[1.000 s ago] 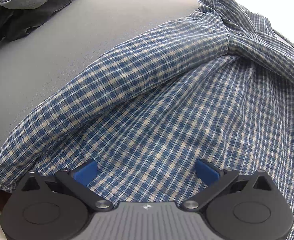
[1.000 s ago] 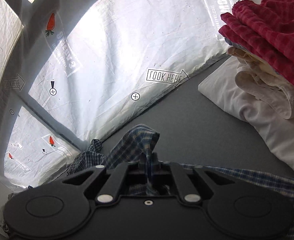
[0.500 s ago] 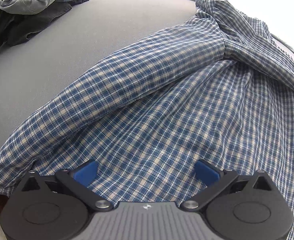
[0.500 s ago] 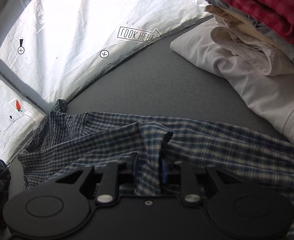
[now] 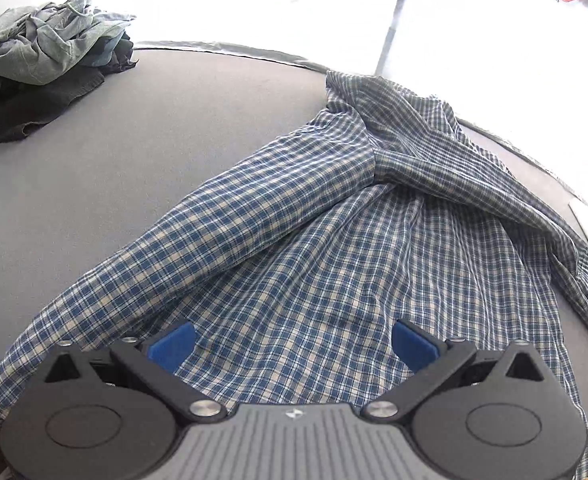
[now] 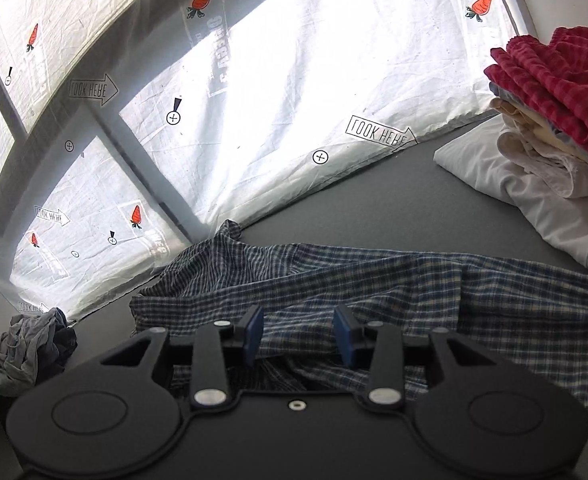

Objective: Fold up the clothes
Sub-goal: 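Grasp the shirt side with the right tool and fold it over lengthwise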

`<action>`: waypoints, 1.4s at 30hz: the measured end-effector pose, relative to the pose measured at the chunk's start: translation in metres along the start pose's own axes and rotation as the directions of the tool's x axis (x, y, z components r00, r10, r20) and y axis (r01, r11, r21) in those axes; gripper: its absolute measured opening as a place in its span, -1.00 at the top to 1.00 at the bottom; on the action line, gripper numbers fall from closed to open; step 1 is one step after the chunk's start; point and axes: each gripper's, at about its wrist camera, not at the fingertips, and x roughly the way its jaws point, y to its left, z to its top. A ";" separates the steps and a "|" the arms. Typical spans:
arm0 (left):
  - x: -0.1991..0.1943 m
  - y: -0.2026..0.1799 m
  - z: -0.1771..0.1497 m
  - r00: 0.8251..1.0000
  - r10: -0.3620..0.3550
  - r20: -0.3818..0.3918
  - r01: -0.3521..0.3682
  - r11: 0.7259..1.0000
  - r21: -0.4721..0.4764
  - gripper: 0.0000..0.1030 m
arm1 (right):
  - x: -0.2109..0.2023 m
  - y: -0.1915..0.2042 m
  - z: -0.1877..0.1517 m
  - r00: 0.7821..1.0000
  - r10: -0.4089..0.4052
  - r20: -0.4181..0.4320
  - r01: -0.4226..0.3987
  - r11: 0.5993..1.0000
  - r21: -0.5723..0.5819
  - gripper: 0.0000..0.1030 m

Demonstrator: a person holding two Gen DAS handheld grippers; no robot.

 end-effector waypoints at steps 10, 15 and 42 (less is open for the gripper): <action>-0.037 0.069 0.008 0.996 -0.016 0.085 0.026 0.992 -0.121 -0.76 | 0.012 0.044 -0.086 0.949 0.209 -0.237 -0.151 0.959 0.240 0.85; -0.028 0.106 0.020 0.994 -0.086 0.072 0.096 0.984 -0.148 -0.07 | 0.013 0.073 -0.111 0.943 0.240 -0.231 -0.161 0.936 0.315 0.92; 0.015 0.224 0.044 0.914 -0.308 -0.263 0.387 0.859 0.336 -0.27 | 0.058 0.252 -0.300 0.899 0.319 -0.300 -0.083 0.797 0.598 0.26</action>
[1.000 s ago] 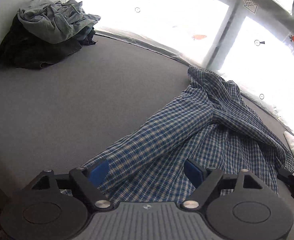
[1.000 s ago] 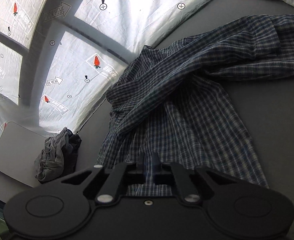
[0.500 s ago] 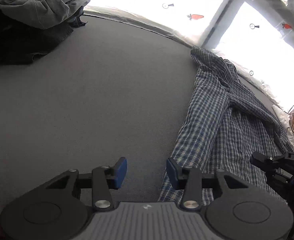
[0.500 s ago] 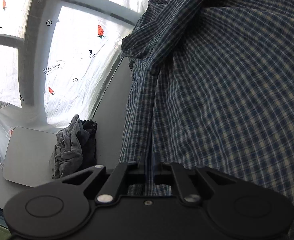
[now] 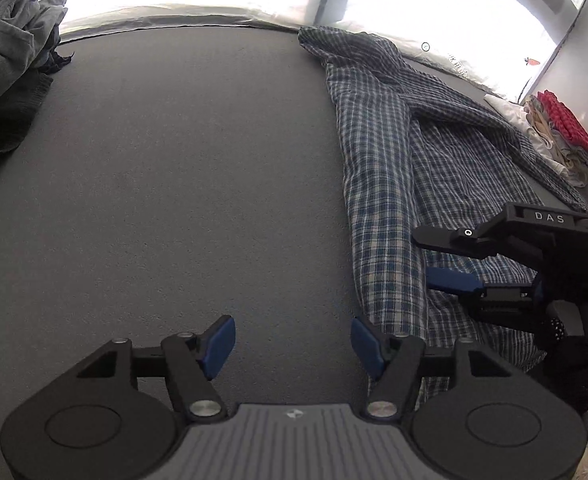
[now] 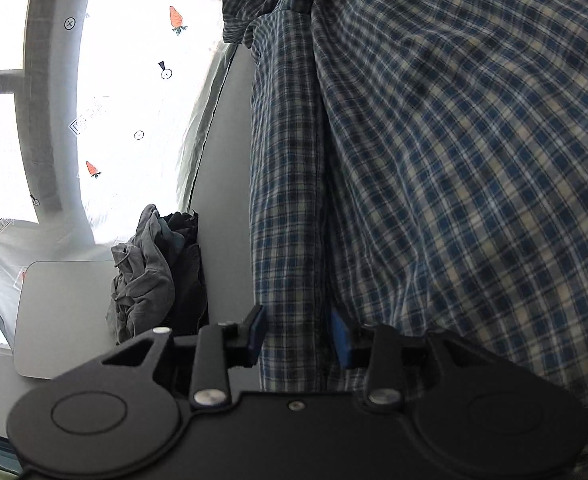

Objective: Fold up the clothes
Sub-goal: 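Grasp the shirt side with the right tool and fold it over lengthwise, then lower the folded side onto the shirt with the right tool, then move the open right tool over the shirt toward the plaid sleeve cuff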

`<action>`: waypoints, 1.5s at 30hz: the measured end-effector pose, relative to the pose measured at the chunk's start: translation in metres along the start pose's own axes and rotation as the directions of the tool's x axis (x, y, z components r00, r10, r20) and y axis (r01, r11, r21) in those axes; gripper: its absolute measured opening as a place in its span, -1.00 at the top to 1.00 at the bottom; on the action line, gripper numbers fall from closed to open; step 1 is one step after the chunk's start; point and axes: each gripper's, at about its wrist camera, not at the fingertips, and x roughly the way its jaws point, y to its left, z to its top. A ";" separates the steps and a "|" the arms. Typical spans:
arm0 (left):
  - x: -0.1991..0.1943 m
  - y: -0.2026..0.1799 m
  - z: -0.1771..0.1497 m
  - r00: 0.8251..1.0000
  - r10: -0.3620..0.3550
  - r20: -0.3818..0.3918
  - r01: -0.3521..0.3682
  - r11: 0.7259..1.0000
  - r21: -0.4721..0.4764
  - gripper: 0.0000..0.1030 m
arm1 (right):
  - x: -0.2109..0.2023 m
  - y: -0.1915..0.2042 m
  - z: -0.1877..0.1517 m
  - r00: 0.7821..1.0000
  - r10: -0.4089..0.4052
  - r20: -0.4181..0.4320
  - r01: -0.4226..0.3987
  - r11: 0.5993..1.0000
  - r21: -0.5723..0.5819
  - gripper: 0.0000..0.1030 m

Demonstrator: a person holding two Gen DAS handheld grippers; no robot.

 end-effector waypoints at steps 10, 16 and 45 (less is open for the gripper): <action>-0.003 0.010 -0.006 1.000 0.004 -0.010 -0.004 0.999 0.037 -0.31 | 0.004 -0.002 -0.015 0.984 0.176 0.031 -0.178 0.981 0.082 0.28; -0.004 0.018 -0.008 1.000 0.001 -0.011 -0.001 1.000 0.008 -0.38 | -0.004 -0.007 -0.014 0.927 0.370 0.052 -0.374 0.914 0.155 0.25; 0.003 -0.047 -0.004 0.999 -0.035 -0.006 0.035 0.997 0.074 -0.51 | -0.077 0.013 -0.004 0.992 0.091 0.092 -0.070 0.975 -0.212 0.96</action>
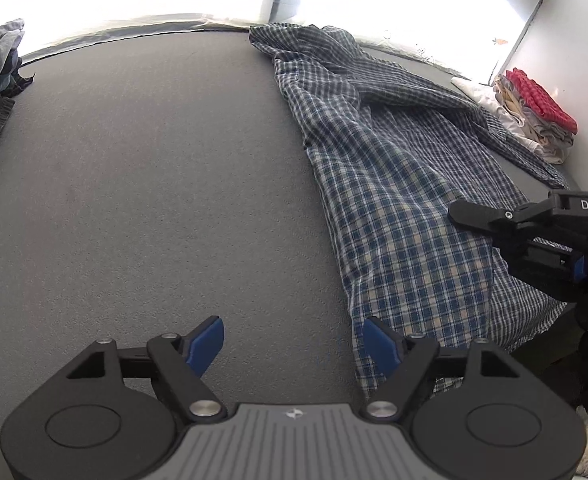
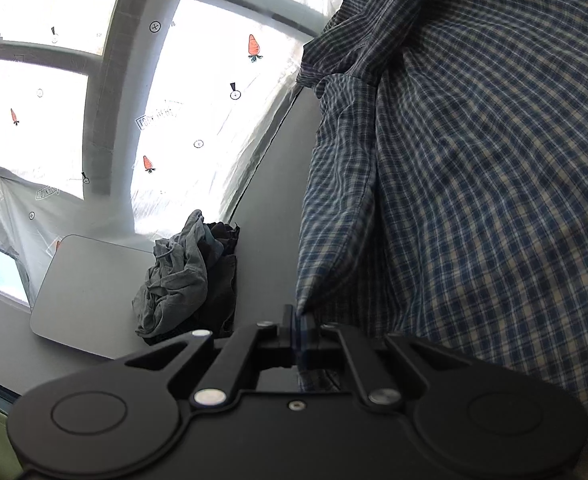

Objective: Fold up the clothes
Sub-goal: 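Move the open right tool over the shirt toward the plaid sleeve cuff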

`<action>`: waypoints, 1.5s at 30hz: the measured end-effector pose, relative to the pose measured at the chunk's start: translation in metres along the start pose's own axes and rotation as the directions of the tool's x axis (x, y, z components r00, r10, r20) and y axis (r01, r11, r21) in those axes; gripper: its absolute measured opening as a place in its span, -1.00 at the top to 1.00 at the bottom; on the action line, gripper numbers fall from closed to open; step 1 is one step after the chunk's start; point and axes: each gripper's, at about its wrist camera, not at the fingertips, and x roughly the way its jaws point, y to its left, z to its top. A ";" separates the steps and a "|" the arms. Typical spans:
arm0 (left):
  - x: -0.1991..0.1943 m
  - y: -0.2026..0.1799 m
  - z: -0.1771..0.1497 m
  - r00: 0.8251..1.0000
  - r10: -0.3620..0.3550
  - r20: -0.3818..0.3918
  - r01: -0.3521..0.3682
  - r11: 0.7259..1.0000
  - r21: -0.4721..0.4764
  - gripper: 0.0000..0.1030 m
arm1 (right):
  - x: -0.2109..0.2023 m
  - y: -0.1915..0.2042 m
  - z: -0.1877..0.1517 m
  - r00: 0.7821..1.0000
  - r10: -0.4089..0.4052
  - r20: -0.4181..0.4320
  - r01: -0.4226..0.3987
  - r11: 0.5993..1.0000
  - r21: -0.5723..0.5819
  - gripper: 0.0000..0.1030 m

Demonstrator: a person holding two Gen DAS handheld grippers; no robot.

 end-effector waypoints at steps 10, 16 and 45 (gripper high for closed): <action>0.023 -0.049 -0.004 0.998 -0.024 -0.056 0.025 0.999 0.022 -0.58 | -0.032 -0.016 0.028 0.995 -0.101 -0.011 0.100 0.994 -0.047 0.96; 0.037 -0.057 -0.009 0.995 0.015 -0.099 -0.017 1.000 -0.011 -0.59 | -0.029 -0.026 0.037 0.971 -0.231 -0.055 0.223 0.966 -0.128 0.96; 0.073 -0.026 0.065 0.993 0.117 -0.010 -0.112 0.921 -0.372 -0.75 | -0.054 -0.066 0.145 0.901 -0.432 0.034 0.431 0.886 -0.170 0.47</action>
